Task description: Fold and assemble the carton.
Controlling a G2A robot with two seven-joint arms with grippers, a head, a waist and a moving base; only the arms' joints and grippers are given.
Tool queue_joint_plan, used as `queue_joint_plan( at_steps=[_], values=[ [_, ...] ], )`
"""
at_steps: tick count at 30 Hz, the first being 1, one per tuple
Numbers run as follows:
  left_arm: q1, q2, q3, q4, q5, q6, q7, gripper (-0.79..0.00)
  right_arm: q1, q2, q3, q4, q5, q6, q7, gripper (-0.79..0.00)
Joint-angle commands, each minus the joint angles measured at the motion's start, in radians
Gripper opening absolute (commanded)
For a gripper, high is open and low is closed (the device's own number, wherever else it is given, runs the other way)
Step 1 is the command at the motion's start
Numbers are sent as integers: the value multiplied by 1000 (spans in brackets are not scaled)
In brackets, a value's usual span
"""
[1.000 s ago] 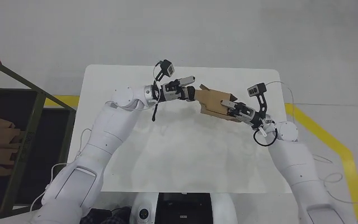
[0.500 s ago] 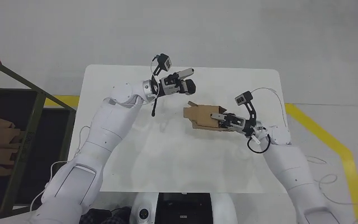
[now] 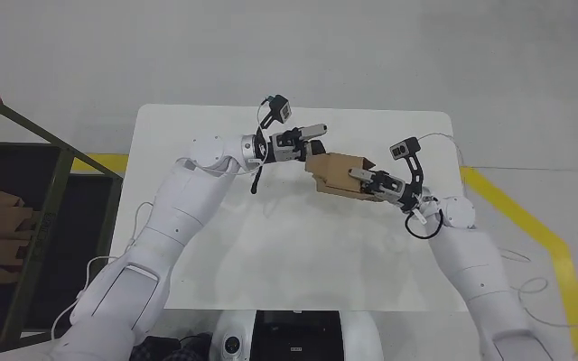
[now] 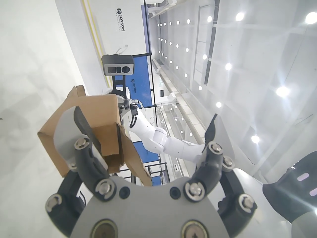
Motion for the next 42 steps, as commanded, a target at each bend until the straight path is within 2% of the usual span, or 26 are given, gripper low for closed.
queue_joint_plan(
  at_steps=[1,10,19,25,33,42],
  values=[
    [-2,-2,6,-2,-5,1,-4,0,-1,1,5,-1,-3,2,-3,-785],
    [-13,-11,26,11,-6,0,-7,0,-9,2,12,-15,-1,2,-8,-785],
    [-11,2,-6,3,93,-23,55,0,-8,4,21,-6,4,1,-6,-785],
    [4,20,-23,-69,263,-19,123,0,-2,6,27,11,-11,6,-5,-785],
    [39,43,-36,-168,426,-5,114,0,4,6,33,30,-20,17,-27,-785],
    [50,55,-27,-220,541,78,115,0,0,13,51,11,-43,28,-38,-785]
  ],
)
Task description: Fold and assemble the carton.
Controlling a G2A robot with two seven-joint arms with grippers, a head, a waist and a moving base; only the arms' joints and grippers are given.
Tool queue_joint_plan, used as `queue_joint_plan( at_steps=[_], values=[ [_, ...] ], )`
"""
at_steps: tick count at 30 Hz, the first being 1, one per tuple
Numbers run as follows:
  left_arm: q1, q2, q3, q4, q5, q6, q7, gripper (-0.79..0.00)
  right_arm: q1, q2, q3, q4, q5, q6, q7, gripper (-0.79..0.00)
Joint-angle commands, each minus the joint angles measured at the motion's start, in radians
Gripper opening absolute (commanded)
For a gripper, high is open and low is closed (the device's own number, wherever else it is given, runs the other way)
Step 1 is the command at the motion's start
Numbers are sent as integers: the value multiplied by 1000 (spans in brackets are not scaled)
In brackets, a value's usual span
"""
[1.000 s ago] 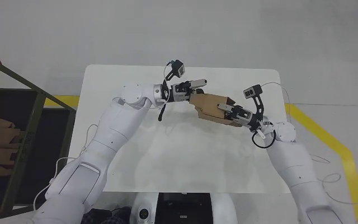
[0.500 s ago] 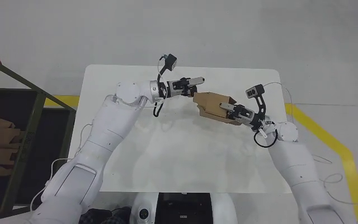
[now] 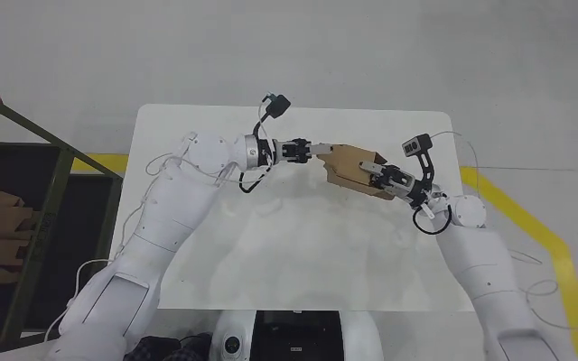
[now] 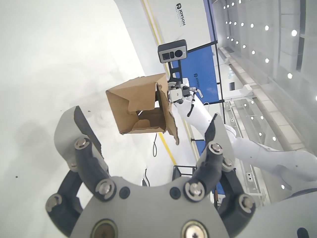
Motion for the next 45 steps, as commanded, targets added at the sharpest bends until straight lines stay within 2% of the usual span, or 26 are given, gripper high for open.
queue_joint_plan(
  at_steps=[1,15,25,45],
  values=[
    [-4,-2,8,10,-22,12,-15,0,-5,1,2,-12,-4,0,-1,-785],
    [-59,-18,59,135,-66,4,-26,0,-46,5,25,-88,58,30,5,-785],
    [-62,-24,64,165,-133,-17,-36,0,-57,3,27,-106,110,54,24,-785],
    [-67,-33,100,182,-127,-17,-26,0,-49,-4,25,-94,167,60,61,-785]
  ],
)
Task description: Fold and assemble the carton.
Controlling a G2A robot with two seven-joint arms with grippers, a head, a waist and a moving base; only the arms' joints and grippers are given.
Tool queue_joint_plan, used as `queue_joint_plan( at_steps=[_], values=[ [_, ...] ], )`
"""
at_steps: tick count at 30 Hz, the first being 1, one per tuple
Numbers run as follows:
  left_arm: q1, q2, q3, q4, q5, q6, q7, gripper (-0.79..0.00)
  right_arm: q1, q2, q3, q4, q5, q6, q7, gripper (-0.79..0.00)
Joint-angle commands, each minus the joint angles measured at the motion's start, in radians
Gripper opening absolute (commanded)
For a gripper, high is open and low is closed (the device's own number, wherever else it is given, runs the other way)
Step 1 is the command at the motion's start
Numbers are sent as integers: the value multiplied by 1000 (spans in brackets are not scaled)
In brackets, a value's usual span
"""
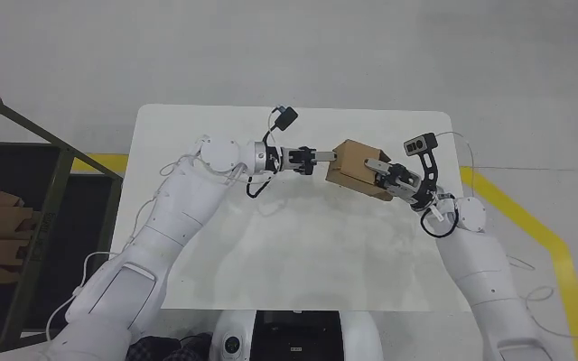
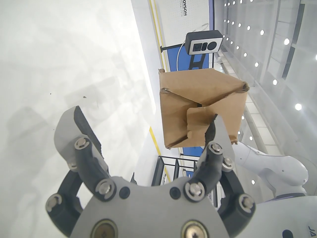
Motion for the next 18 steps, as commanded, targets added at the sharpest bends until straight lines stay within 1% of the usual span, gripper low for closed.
queue_joint_plan(
  at_steps=[1,18],
  values=[
    [-1,-1,4,3,-1,-3,0,0,1,0,1,0,6,2,5,-785],
    [-11,-10,28,-1,-17,-10,-14,0,14,-10,-23,23,1,7,15,-785]
  ],
)
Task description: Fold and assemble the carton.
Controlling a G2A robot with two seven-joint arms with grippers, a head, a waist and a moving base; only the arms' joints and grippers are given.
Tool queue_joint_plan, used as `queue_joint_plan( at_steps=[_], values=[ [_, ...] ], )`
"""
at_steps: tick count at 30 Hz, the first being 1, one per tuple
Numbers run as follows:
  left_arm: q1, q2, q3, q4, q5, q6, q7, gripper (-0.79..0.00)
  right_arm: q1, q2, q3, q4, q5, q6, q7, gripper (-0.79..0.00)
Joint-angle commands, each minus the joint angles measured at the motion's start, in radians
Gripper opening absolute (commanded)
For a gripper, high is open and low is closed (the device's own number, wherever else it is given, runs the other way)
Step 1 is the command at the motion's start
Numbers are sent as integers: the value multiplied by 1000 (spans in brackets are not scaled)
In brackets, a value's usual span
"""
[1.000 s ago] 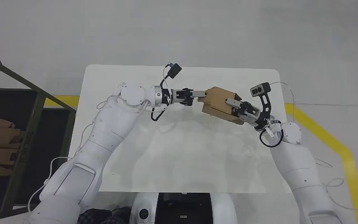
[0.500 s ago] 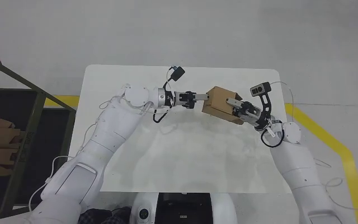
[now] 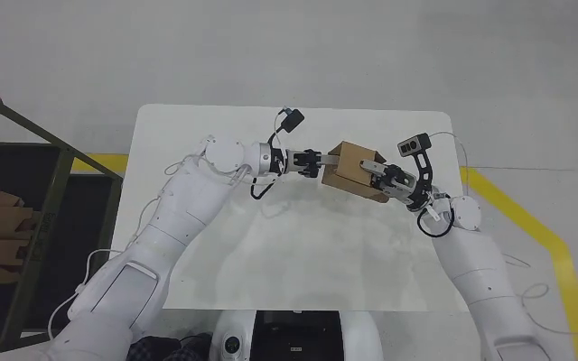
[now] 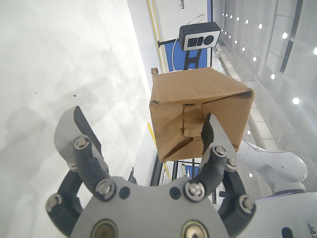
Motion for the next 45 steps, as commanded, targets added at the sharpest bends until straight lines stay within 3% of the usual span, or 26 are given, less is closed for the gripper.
queue_joint_plan(
  at_steps=[1,24,32,45],
  values=[
    [-1,-1,2,-2,0,-1,-1,0,0,0,1,2,0,-1,2,-785],
    [-3,1,-13,15,-3,-11,21,0,4,-2,13,18,5,1,26,-785],
    [31,15,-42,-26,21,-7,30,0,0,1,23,9,-1,5,49,-785],
    [46,17,-17,-84,94,23,43,0,-6,0,30,-7,5,9,45,-785]
  ],
)
